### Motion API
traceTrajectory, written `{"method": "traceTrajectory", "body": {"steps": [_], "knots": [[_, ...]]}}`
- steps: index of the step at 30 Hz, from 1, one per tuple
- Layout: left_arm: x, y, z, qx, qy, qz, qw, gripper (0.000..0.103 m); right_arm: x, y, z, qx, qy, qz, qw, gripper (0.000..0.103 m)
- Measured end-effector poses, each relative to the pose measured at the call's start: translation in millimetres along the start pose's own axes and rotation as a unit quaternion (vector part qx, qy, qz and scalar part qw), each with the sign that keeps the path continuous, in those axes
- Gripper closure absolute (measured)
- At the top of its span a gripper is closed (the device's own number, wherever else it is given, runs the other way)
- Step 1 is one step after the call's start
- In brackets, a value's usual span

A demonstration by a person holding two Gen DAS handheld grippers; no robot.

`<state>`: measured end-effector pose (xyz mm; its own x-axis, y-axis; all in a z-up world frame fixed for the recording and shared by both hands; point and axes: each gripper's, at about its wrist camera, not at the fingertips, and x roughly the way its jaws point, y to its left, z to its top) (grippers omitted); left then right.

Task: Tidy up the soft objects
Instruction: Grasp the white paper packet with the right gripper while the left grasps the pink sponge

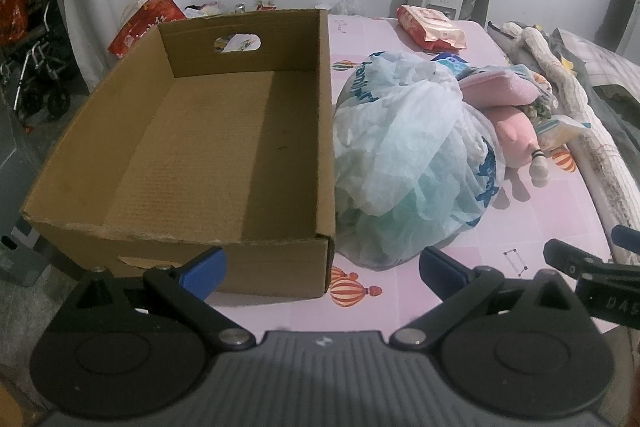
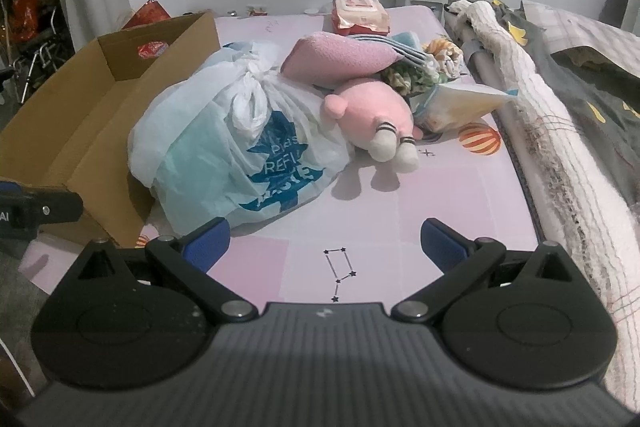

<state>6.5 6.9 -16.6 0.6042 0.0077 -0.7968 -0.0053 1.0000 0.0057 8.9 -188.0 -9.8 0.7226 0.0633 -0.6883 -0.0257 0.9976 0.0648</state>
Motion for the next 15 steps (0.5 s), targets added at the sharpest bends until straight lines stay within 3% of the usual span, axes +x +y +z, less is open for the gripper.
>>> {"method": "traceTrajectory", "body": {"steps": [8,15], "knots": [[-12,-15,10,0.036,-0.048,-0.012,0.9981,0.000,7,-25,-4,0.030,-0.014,-0.007,0.999,0.001],[-34,-36,49,0.084,-0.134,-0.033,0.9868,0.002,3,-63,-3,0.064,-0.103,0.028,0.992,0.001]]}}
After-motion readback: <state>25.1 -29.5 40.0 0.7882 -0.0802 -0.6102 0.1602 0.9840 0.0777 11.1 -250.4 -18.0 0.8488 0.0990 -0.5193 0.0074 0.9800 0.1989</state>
